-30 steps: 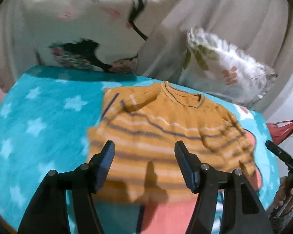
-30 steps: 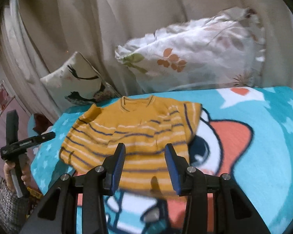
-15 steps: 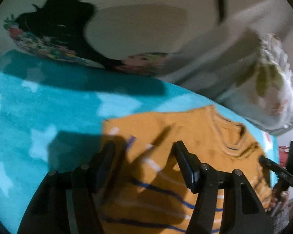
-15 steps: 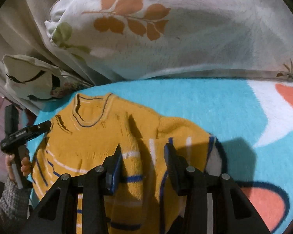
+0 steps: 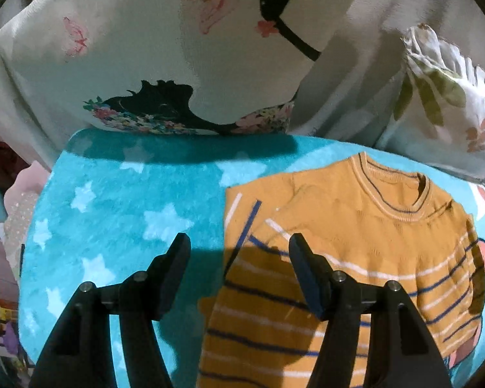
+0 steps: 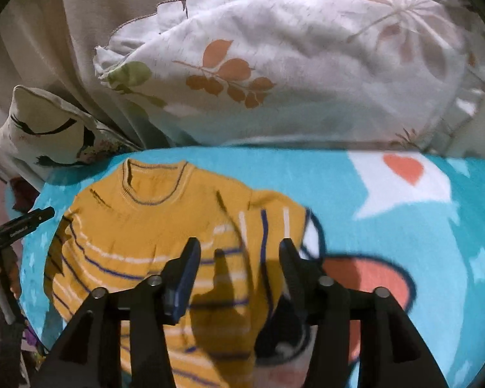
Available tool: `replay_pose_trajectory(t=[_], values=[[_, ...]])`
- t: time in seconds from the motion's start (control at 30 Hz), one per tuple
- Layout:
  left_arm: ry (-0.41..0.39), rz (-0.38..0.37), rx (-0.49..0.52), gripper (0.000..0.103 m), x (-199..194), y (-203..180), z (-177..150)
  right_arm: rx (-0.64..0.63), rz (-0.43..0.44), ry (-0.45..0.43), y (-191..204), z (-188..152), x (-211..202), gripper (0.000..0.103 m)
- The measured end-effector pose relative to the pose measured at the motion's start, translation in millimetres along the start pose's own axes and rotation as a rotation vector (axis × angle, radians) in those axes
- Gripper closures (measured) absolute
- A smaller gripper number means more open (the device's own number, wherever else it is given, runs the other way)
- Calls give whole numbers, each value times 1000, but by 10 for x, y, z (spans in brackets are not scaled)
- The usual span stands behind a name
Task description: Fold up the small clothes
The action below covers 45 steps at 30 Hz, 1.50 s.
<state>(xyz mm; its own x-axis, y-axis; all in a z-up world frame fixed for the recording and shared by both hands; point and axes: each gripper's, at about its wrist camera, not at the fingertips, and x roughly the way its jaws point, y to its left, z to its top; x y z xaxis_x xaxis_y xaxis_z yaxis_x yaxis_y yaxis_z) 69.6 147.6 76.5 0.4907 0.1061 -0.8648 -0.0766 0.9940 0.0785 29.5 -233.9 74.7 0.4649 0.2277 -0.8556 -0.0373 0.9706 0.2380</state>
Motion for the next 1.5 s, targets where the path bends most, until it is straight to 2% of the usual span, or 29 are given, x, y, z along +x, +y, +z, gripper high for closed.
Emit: replay_pose_trajectory(t=[0.13,0.27,0.63,0.8,0.9,1.0,1.1,1.27,1.37,1.5], values=[[18,-16,25,41,-57,-24,-20,57,-57,47,52,-186,-67,47],[29,-22,52,41,-85,-36,-34,122,-71,69,72,-329,-141,47],[52,1,48,41,-59,-73,-123,180,-79,66,-67,-338,-148,47],[37,40,2,41,-235,-85,-289,141,-34,83,-115,-378,-121,47],[28,81,-66,41,-427,9,-488,107,1,80,-146,-426,-144,47],[29,89,-145,39,-573,182,-714,88,37,74,-208,-501,-218,47],[33,78,-228,32,-605,380,-911,94,79,70,-326,-599,-284,37],[77,-31,-334,30,-423,652,-1170,181,220,99,-489,-805,-258,31],[93,-130,-377,28,-242,713,-1232,204,246,109,-507,-949,-187,31],[117,-206,-393,26,44,736,-1184,259,273,105,-515,-1020,-35,30]])
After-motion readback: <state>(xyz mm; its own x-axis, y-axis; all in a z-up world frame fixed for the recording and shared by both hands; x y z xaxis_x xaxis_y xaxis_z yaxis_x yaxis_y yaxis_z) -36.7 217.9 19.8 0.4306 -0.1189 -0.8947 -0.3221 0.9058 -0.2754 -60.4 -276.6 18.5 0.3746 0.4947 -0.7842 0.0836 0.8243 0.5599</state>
